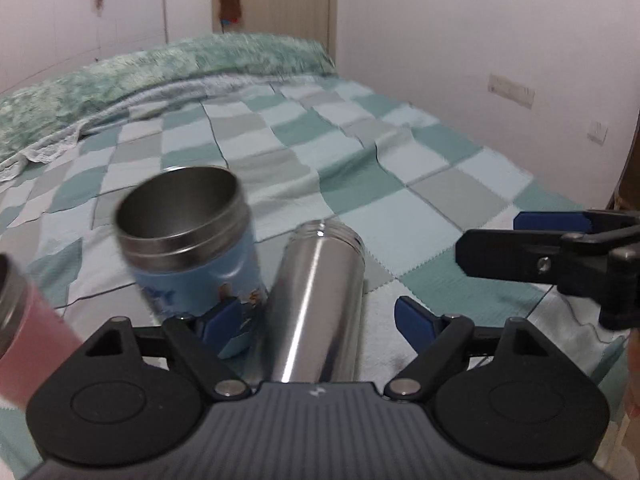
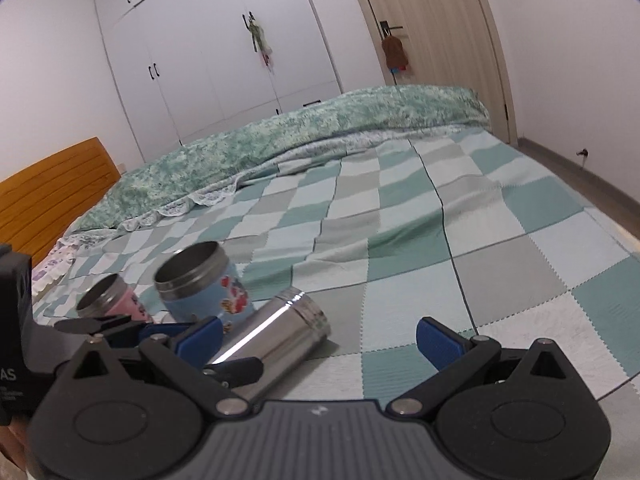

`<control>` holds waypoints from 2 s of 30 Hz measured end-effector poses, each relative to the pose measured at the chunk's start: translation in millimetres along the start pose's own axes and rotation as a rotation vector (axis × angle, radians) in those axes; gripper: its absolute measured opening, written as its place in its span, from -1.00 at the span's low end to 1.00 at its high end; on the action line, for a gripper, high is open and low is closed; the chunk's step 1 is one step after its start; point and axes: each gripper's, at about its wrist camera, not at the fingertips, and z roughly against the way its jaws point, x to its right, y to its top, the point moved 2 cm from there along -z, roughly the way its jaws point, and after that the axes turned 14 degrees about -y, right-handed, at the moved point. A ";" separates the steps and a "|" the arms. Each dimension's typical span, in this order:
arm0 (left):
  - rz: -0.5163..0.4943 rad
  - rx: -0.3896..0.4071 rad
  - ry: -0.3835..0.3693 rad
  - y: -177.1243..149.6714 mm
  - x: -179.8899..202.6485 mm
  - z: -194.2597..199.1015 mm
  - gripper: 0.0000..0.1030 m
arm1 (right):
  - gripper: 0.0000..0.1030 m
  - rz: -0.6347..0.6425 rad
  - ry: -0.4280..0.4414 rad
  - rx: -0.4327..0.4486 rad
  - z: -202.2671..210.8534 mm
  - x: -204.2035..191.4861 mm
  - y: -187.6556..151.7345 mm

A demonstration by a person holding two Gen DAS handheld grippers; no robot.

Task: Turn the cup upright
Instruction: 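Close the left gripper around the middle of the silver bottle, then tilt the bottle upright with the left gripper while the right gripper grasps its body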

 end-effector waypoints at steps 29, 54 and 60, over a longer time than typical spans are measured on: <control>-0.417 -0.404 -0.454 57.5 -43.2 -124.8 0.68 | 0.89 -0.139 -0.044 -0.065 -79.0 24.3 12.7; -0.444 -0.206 -0.588 65.3 -47.2 -83.8 0.31 | 0.85 -0.235 0.061 -0.116 -103.0 12.9 15.3; -0.488 -0.159 -0.554 67.7 -33.5 -61.5 0.28 | 0.30 -0.350 0.213 -0.129 -106.9 2.4 20.0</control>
